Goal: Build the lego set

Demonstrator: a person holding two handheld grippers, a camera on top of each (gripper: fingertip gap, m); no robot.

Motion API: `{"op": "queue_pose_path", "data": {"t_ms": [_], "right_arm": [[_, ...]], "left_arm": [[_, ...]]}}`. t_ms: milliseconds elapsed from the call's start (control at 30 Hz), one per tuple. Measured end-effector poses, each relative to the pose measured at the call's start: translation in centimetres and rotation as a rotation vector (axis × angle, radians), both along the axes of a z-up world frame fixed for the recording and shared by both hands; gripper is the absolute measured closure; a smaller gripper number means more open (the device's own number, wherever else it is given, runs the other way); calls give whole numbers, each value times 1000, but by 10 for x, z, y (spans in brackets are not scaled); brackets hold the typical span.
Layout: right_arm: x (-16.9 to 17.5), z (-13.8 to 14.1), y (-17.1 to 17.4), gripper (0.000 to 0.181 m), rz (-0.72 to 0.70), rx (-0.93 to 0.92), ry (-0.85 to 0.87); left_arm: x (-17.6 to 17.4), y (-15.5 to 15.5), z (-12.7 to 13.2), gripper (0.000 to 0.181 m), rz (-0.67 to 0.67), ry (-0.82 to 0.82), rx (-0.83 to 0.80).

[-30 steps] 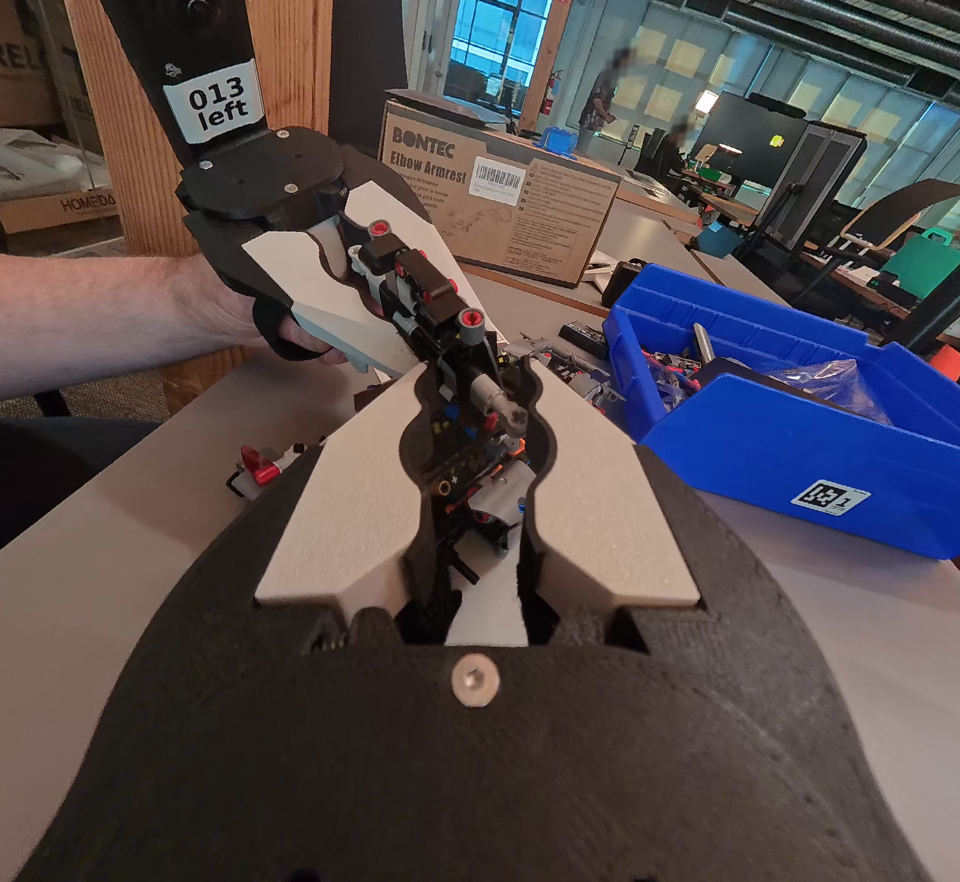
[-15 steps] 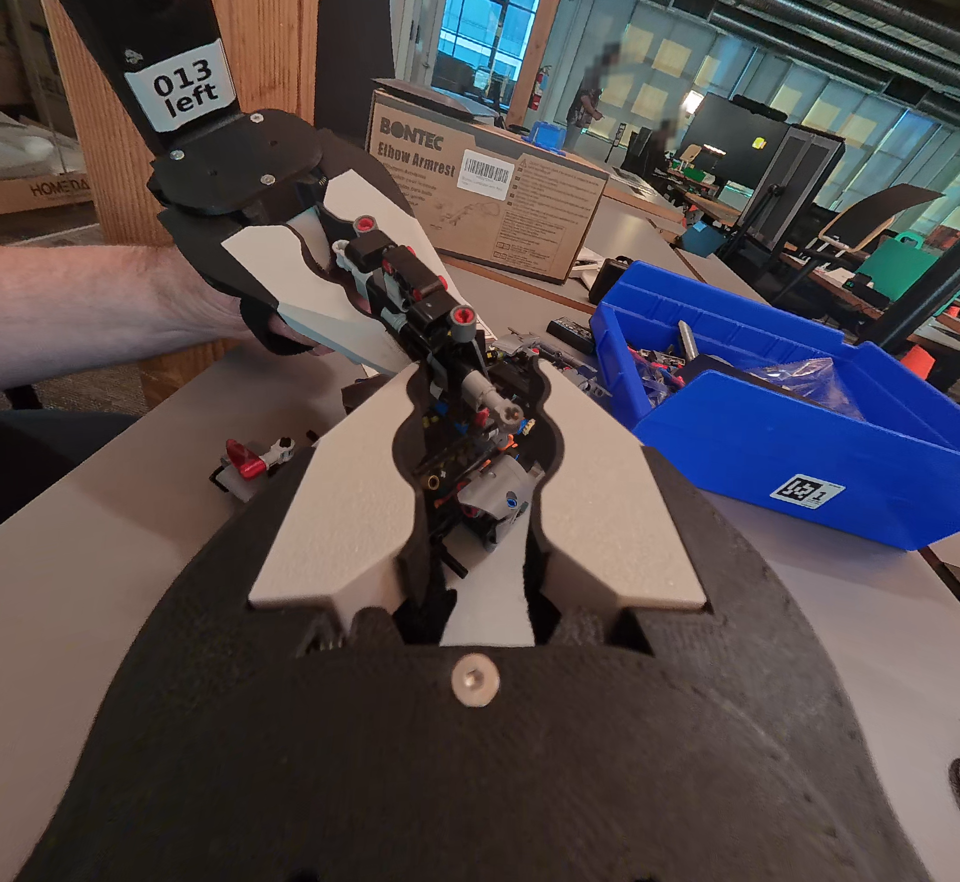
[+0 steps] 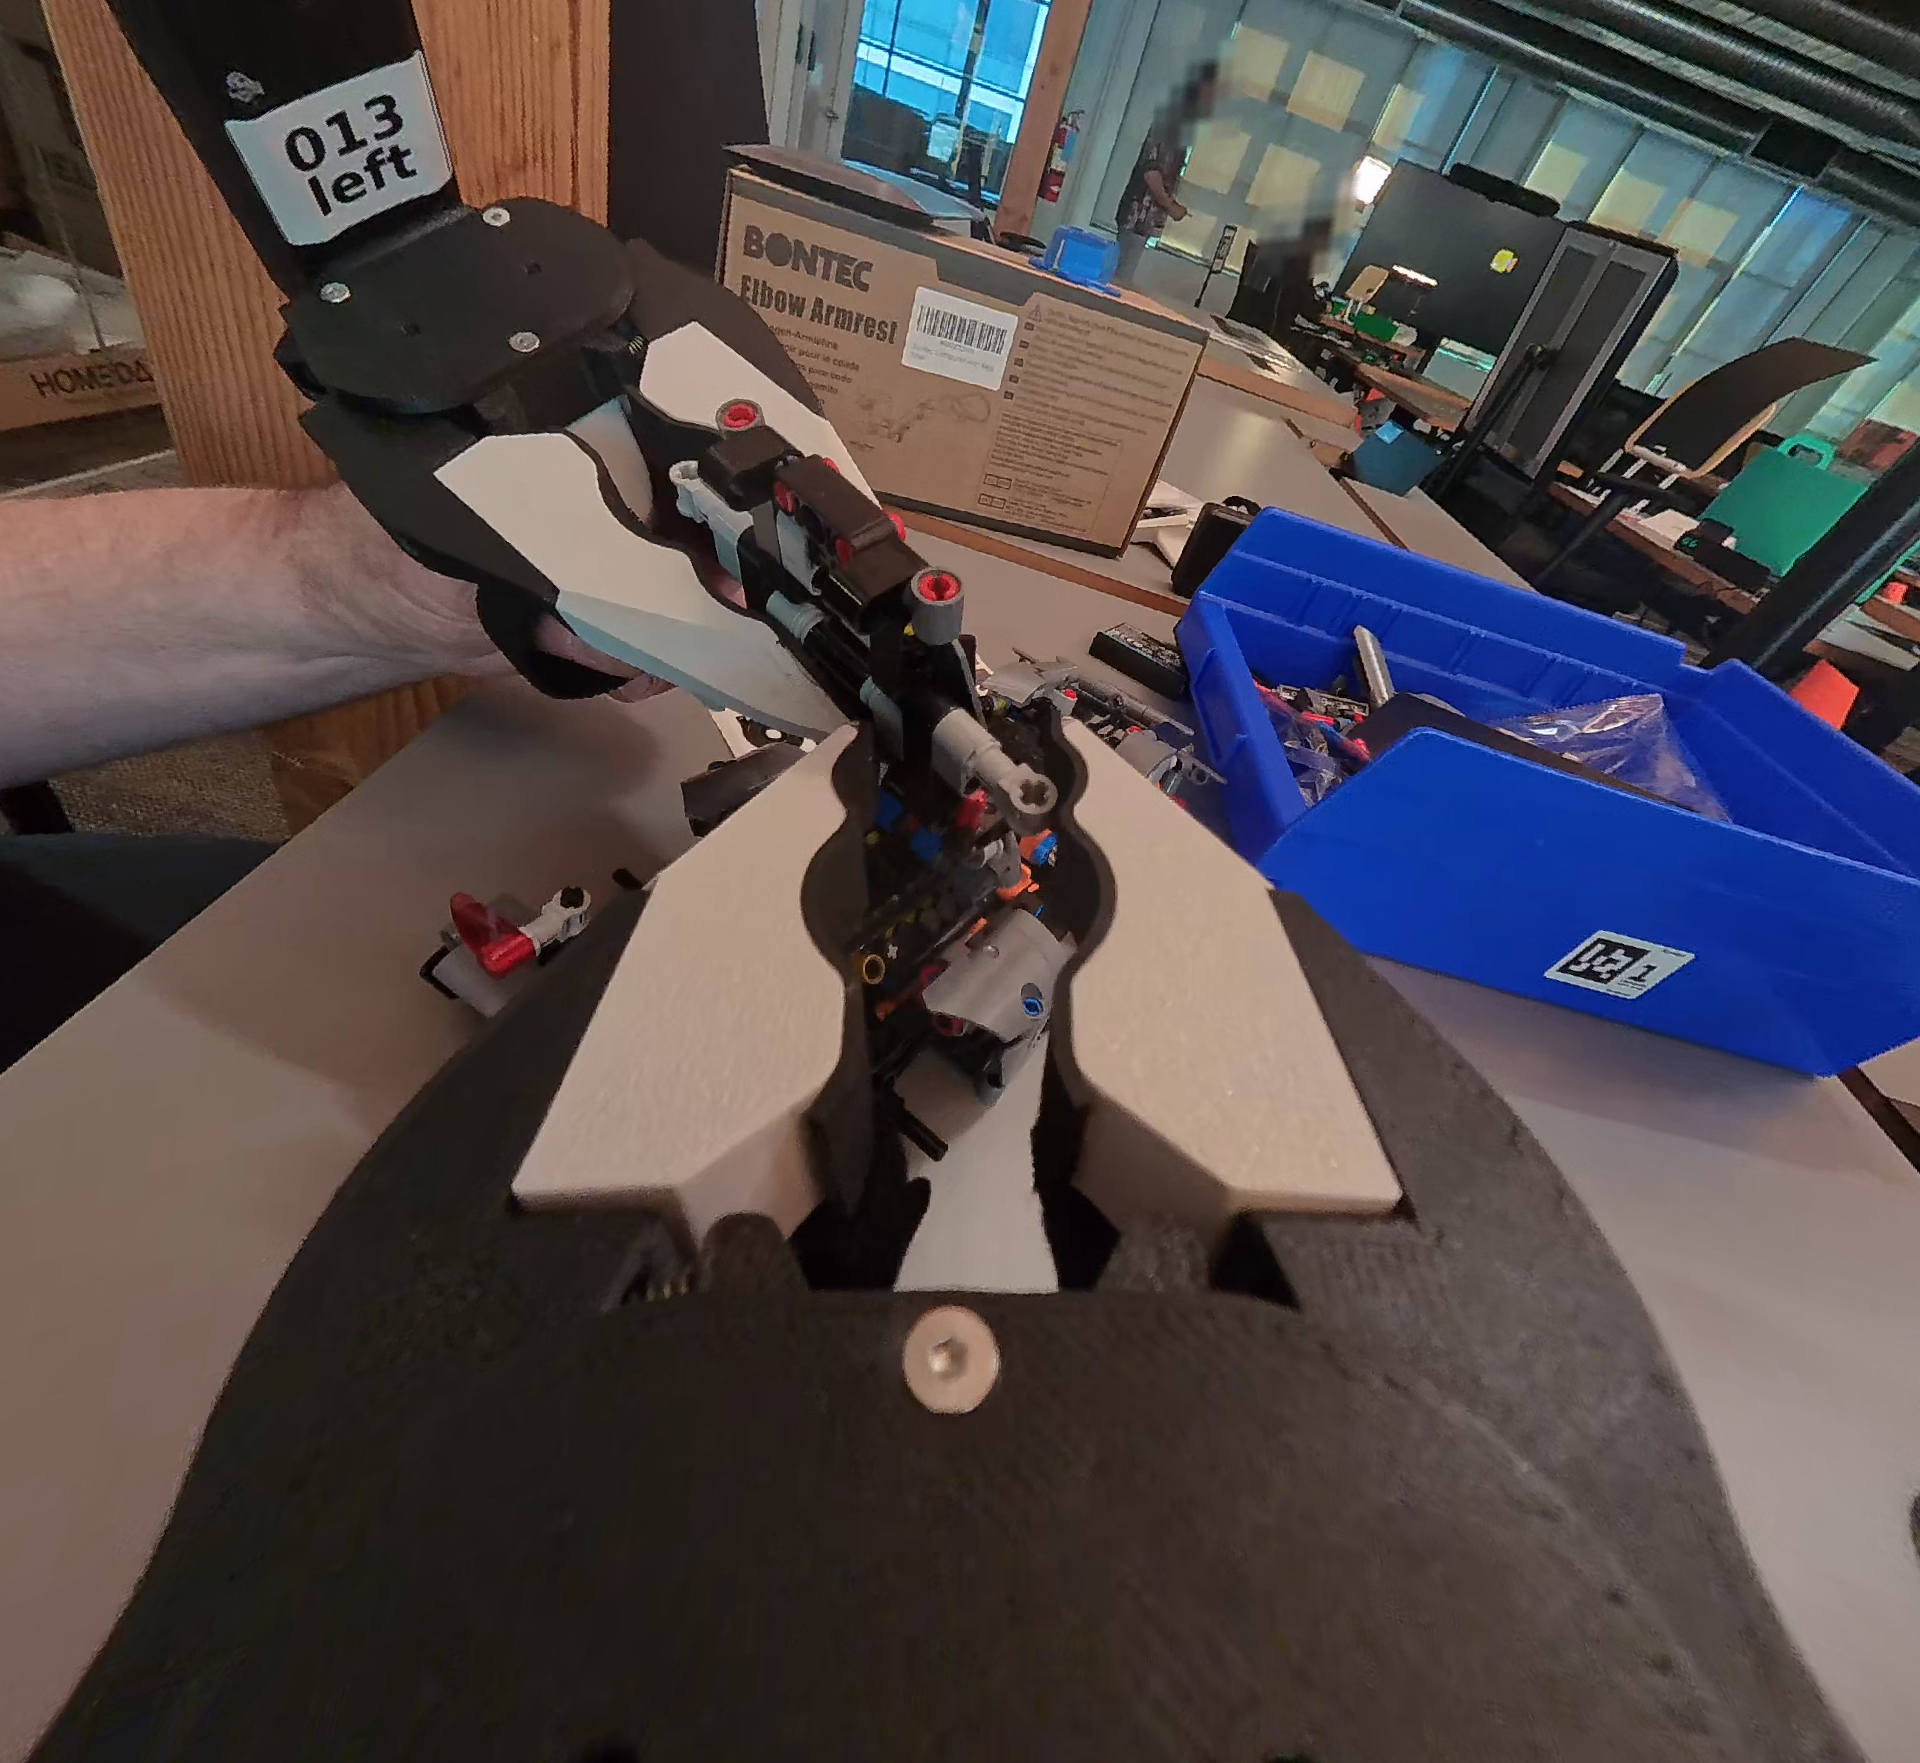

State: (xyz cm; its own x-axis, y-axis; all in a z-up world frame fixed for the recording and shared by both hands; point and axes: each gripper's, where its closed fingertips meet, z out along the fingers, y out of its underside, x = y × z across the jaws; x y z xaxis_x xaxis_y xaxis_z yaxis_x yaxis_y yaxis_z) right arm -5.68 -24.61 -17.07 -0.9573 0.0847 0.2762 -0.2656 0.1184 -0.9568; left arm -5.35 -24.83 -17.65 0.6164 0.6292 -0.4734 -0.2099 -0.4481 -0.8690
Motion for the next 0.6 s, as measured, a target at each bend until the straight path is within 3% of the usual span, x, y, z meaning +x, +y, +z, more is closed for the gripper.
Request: {"op": "queue_pose_path", "data": {"t_ms": [300, 600], "right_arm": [[-3, 1, 1, 154, -9, -14, -19], [0, -3, 3, 153, 16, 8, -6]], "left_arm": [[-2, 1, 2, 160, -23, -37, 50], [3, -4, -3, 150, 9, -14, 2]]}}
